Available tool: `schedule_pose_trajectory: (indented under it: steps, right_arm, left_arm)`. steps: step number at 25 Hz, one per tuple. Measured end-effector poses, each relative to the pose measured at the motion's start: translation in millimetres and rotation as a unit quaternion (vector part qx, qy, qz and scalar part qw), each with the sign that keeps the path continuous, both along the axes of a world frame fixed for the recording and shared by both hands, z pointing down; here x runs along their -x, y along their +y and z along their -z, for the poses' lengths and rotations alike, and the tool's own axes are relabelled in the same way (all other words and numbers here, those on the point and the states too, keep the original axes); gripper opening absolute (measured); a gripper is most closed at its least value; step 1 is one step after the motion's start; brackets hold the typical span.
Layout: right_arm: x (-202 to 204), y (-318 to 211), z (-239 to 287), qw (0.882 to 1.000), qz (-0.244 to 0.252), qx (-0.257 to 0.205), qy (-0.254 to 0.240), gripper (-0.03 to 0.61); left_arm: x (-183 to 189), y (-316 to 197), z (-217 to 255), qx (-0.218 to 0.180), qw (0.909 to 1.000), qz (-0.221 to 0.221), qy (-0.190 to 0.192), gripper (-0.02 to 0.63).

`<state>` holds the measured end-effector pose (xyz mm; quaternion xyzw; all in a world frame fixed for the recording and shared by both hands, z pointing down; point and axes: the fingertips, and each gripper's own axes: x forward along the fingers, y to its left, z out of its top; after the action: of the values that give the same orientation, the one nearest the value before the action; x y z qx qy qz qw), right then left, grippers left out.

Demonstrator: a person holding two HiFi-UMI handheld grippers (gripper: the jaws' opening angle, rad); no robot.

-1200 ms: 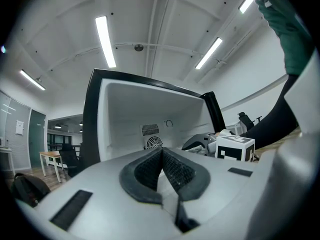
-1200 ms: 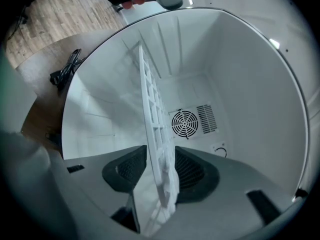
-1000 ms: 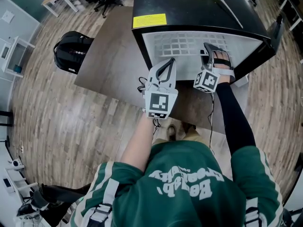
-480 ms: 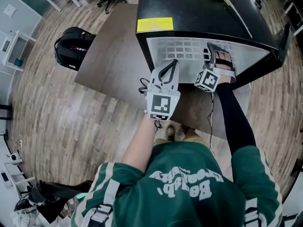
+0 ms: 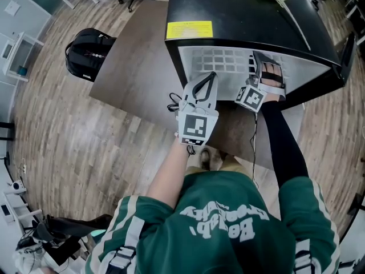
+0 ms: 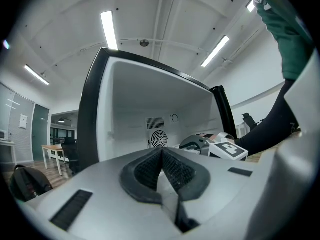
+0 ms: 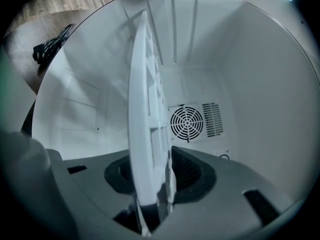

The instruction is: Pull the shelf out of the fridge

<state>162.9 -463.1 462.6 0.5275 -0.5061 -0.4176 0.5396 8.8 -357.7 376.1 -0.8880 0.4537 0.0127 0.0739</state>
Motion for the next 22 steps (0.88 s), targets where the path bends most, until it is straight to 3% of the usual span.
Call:
schedule_pose_trajectory:
  steps: [6,12,18,22]
  right_arm:
    - [1.1,-4.1,-0.6,1.0,-0.003,-0.002,0.006,0.156]
    - [-8.6,-11.0,1.1,0.998,-0.048,-0.009,0.029,0.143]
    - [17.4,-15.5,1.3,0.999,0.019,-0.009,0.034,0.146]
    - [28.0,-15.1,-0.1,0.999,0.049,0.002,0.003,0.156]
  left_arm:
    - [-5.7,-1.5,-2.5,0.004,1.0,-0.004,0.001,0.017]
    - [-5.4,-3.3,-6.2,0.009,1.0,-0.001,0.0,0.017]
    - [-2.1,-7.2,-11.3,0.015,0.9999,0.004,0.0,0.017]
    - [-0.9,-10.1,-14.2,0.017,0.9998,0.007,0.003,0.017]
